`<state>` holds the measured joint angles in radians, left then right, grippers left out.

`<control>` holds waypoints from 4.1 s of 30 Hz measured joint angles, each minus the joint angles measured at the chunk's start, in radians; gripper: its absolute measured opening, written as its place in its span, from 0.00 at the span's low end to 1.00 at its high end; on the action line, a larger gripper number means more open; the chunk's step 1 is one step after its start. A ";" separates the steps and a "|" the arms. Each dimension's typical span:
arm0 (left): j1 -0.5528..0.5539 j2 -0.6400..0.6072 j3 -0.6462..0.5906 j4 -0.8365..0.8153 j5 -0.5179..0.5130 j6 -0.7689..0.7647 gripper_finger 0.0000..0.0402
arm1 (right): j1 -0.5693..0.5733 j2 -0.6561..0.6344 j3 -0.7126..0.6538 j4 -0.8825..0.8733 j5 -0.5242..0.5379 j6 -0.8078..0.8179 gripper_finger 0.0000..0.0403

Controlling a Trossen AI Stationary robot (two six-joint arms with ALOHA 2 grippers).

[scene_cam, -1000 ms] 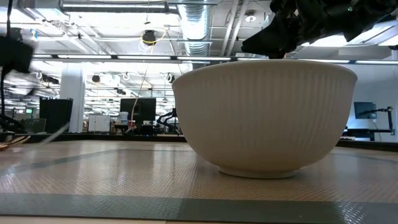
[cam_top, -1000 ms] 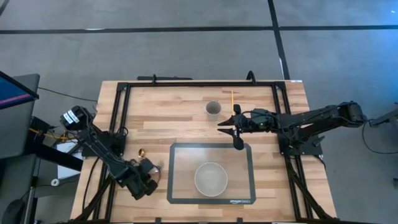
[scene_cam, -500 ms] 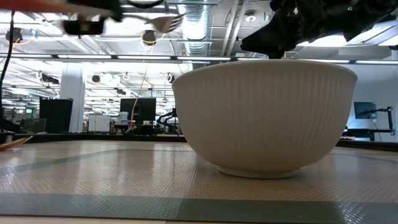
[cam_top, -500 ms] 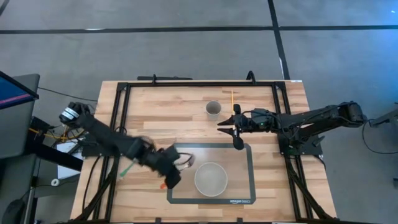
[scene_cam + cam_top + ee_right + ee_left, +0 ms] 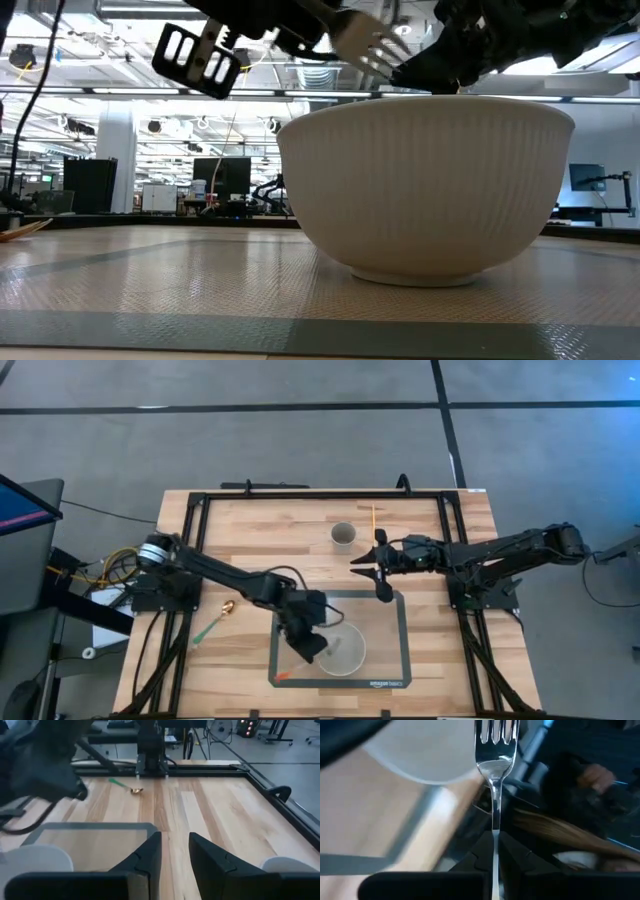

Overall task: Pick & Place Utensil
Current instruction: Put the orange fork into the gray bowl on the brown mat, then put the green spoon into the gray bowl on the brown mat

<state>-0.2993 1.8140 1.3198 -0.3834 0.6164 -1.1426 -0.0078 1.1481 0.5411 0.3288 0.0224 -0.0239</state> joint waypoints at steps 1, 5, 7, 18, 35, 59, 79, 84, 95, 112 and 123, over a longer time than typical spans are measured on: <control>0.000 0.024 0.012 0.010 0.035 -0.023 0.04 | 0.000 0.000 0.000 -0.005 0.000 -0.011 0.23; 0.003 0.081 0.046 0.020 0.129 -0.135 0.04 | 0.000 0.000 0.000 -0.002 0.000 -0.020 0.23; 0.015 0.097 0.048 0.025 0.169 -0.205 0.04 | 0.001 0.000 0.000 0.000 -0.001 -0.020 0.23; 0.131 0.135 0.046 0.033 0.255 -0.322 0.04 | 0.070 0.000 0.000 -0.067 -0.491 0.123 0.23; 0.083 0.187 0.042 0.085 0.248 -0.419 0.04 | 0.122 0.299 0.095 -0.141 -0.592 0.030 0.23; 0.117 0.245 0.042 0.185 0.327 -0.425 0.15 | 0.096 0.423 0.152 -0.247 -0.625 -0.039 0.22; 0.118 0.243 0.042 0.242 0.324 -0.381 0.18 | 0.082 0.423 0.152 -0.246 -0.625 -0.031 0.22; 0.136 0.182 0.040 0.242 0.301 -0.184 0.16 | 0.040 0.401 0.152 -0.247 -0.628 0.019 0.22; 0.070 -0.222 0.043 0.095 -0.191 0.344 0.12 | 0.007 0.280 0.152 -0.232 -0.567 0.059 0.22; -0.392 -0.559 -0.175 -0.570 -1.018 0.118 0.26 | 0.036 0.261 0.152 -0.160 -0.492 0.066 0.23; -0.407 -0.613 -0.620 -0.579 -0.729 -0.224 0.38 | 0.054 0.261 0.152 -0.165 -0.492 0.102 0.23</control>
<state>-0.7059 1.2011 0.6996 -0.9620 -0.1123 -1.3666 0.0462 1.4092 0.6930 0.1641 -0.4698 0.0782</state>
